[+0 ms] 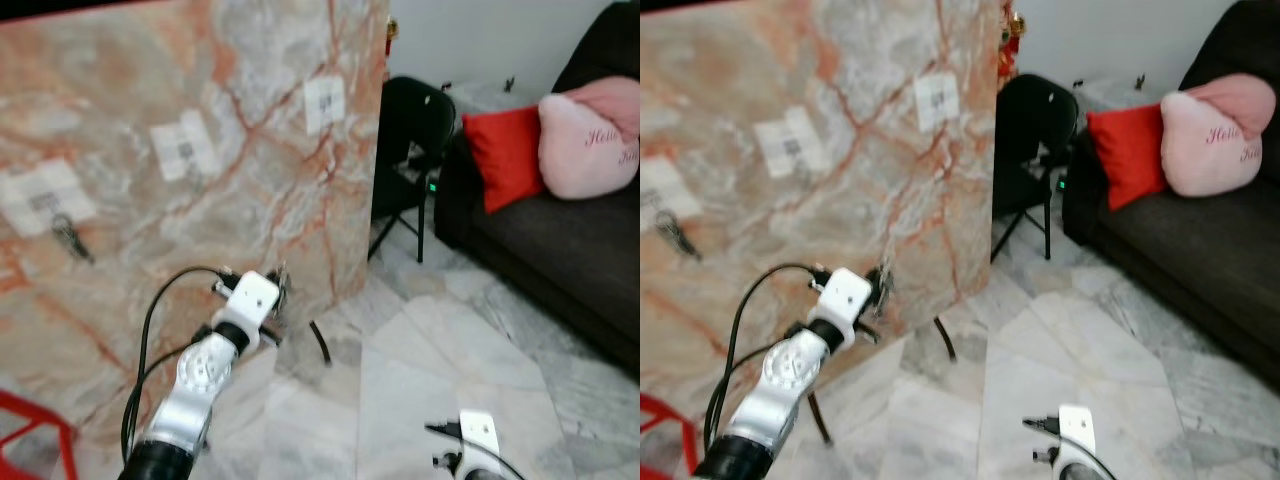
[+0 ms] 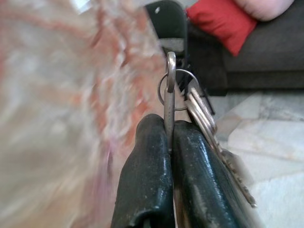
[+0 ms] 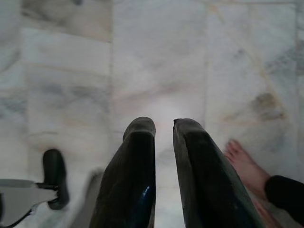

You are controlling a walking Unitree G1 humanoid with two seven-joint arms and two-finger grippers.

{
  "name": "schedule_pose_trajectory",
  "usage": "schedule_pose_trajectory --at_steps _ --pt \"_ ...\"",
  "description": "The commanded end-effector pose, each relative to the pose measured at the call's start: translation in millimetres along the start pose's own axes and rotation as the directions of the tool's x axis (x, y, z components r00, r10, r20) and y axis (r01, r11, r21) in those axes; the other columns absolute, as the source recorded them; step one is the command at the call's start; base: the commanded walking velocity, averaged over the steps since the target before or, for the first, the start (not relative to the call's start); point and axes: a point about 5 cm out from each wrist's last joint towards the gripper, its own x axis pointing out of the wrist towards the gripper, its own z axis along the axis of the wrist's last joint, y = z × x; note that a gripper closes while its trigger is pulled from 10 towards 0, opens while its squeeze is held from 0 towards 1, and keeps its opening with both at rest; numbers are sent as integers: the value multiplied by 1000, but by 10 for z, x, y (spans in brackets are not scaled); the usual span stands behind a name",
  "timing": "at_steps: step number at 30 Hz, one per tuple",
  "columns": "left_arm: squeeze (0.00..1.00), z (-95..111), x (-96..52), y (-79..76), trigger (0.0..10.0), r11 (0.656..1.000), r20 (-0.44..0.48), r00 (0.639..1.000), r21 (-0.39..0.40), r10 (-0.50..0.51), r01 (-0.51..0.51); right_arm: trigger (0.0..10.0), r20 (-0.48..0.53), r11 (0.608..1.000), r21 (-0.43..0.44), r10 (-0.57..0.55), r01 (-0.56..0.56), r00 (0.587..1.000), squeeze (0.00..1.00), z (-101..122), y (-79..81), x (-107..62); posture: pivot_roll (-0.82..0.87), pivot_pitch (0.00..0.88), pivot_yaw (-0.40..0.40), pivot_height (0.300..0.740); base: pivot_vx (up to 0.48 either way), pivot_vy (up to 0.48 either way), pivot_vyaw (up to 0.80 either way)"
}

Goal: Hang keys on a hook

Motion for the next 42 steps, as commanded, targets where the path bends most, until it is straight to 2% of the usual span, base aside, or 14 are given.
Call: schedule_pose_trajectory --at_steps 1,35,42 --pt "0 101 59 -62 10000 1000 40 999 -2 -25 25 10000 7 1000 2 -23 23 1000 0 23 -83 -5 22 0 -28 740 345 0 0" --pt "0 237 103 -93 10000 998 97 993 11 -69 68 10000 4 1000 -14 -27 27 1000 0 -2 -63 -5 15 0 -10 740 346 0 0" --pt "0 260 107 -73 10000 998 104 993 12 -63 62 10000 6 1000 -5 -27 27 1000 0 6 -60 -4 16 0 -11 740 345 0 522"
